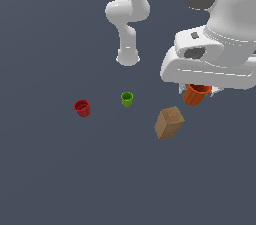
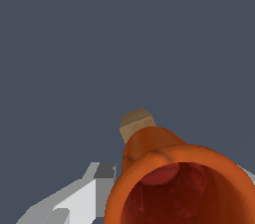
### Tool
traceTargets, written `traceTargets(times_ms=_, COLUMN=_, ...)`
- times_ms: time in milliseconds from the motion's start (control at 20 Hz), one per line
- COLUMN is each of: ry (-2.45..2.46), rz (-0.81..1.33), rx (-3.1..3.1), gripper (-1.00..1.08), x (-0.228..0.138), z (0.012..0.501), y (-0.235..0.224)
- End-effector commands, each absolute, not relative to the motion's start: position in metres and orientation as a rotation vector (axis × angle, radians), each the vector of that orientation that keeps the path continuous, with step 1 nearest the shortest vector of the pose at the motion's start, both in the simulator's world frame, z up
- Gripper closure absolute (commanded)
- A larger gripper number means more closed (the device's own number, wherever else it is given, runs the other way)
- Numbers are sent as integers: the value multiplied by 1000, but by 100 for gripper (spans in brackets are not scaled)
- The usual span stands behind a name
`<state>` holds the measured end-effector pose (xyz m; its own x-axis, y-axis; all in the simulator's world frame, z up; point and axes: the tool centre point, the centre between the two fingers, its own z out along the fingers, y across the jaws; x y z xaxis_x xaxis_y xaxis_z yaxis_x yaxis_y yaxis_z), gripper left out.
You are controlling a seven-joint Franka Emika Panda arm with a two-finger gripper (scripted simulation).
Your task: Pick up a designated object from a clutter of objects.
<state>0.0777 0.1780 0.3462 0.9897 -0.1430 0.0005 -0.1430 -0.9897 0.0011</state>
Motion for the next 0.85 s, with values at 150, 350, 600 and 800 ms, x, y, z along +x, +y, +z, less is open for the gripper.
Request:
traceTargets(times_ms=150, ry=-228, rz=0, rx=3133, gripper=108, x=78, z=373, y=214)
traceTargets(times_ms=350, ry=-228, rz=0, rx=3133, gripper=108, x=79, z=385, y=229)
traceTargets(times_ms=600, ry=-228, rz=0, rx=3133, gripper=108, x=80, z=392, y=239)
traceTargets(times_ms=800, ry=-228, rz=0, rx=3133, gripper=108, x=80, z=394, y=242)
